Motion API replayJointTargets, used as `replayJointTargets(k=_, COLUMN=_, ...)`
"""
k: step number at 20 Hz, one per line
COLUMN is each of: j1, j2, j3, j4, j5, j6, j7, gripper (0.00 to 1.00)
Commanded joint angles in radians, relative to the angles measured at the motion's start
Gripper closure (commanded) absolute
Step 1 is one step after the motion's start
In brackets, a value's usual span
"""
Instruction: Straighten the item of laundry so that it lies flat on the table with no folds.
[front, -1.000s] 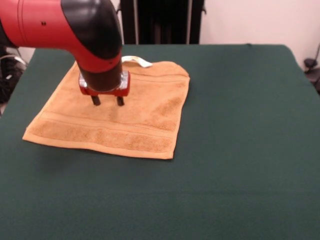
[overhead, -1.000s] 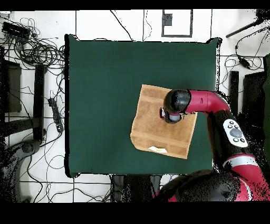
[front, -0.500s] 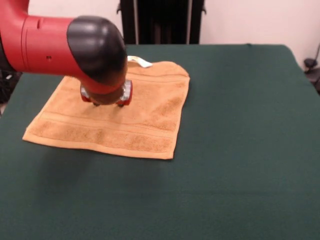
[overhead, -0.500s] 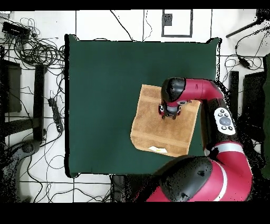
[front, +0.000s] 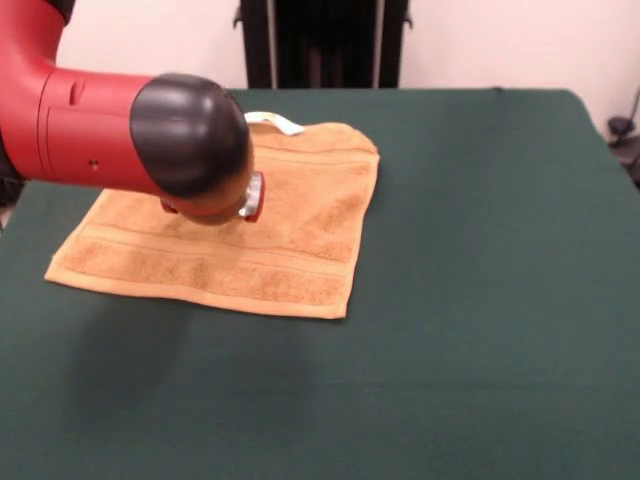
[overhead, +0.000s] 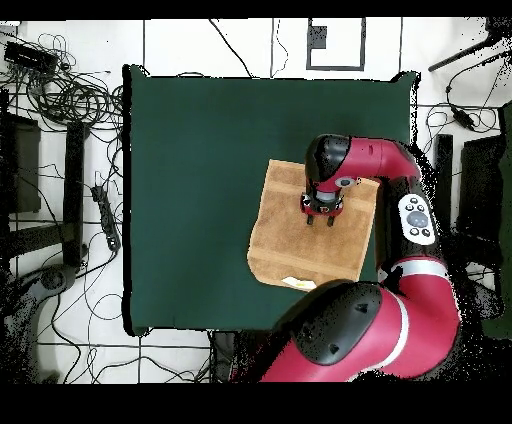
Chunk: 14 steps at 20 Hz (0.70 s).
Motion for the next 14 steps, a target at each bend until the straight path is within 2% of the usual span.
replayJointTargets(k=1, j1=0.046, j2=0.225, j3=0.054, j4=-0.148, j5=-0.140, j6=-0.374, j7=-0.101, gripper=0.00)
replayJointTargets(k=14, j1=0.099, j2=0.286, j3=0.083, j4=-0.371, j5=-0.112, j6=-0.035, j7=-0.155, gripper=0.00)
